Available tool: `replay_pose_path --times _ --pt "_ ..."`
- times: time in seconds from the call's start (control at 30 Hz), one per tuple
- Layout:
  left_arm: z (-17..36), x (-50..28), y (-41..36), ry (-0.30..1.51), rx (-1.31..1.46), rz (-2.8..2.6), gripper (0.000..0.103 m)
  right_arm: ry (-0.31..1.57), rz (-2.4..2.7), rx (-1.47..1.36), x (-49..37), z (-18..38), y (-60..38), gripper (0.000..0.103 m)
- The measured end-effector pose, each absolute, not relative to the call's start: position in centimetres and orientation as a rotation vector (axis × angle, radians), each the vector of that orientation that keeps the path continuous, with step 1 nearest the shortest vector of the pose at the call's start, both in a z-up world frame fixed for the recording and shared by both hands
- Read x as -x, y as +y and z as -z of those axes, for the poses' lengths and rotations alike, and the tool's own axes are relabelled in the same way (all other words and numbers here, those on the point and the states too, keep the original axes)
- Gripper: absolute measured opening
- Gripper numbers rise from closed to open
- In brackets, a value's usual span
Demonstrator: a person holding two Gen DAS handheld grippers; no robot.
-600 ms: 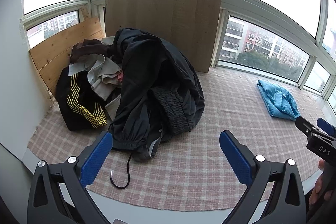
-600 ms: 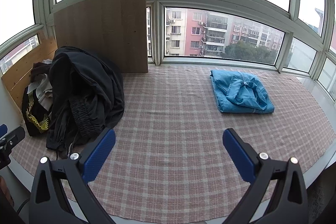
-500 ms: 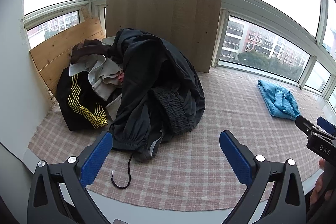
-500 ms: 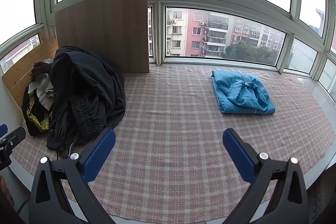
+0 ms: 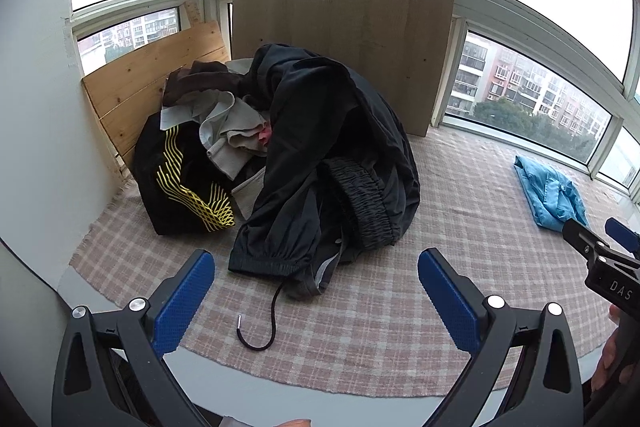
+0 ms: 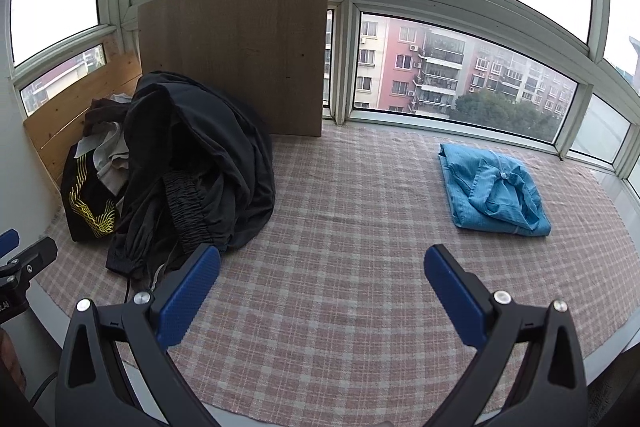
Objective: Fold clothes
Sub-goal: 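Move both tools toward the heap of clothes by the wooden board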
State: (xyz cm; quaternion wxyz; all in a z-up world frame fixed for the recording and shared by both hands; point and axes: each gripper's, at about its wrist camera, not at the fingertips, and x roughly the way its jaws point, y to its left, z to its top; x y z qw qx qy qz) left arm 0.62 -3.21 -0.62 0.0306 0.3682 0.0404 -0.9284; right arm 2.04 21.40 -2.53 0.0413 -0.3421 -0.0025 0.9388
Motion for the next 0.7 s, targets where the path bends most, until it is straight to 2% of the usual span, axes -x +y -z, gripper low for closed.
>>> replay_pose_path --times 0.3,0.7 --pt "0.9 -0.6 -5.2 0.16 -1.166 2.81 0.102 -0.032 -2.947 1.094 -0.3 2.6 18.8 0.103" --pt "1.2 -0.7 -10.1 0.356 -1.146 2.685 0.102 -0.051 -3.016 1.139 2.0 2.4 14.5 0.103"
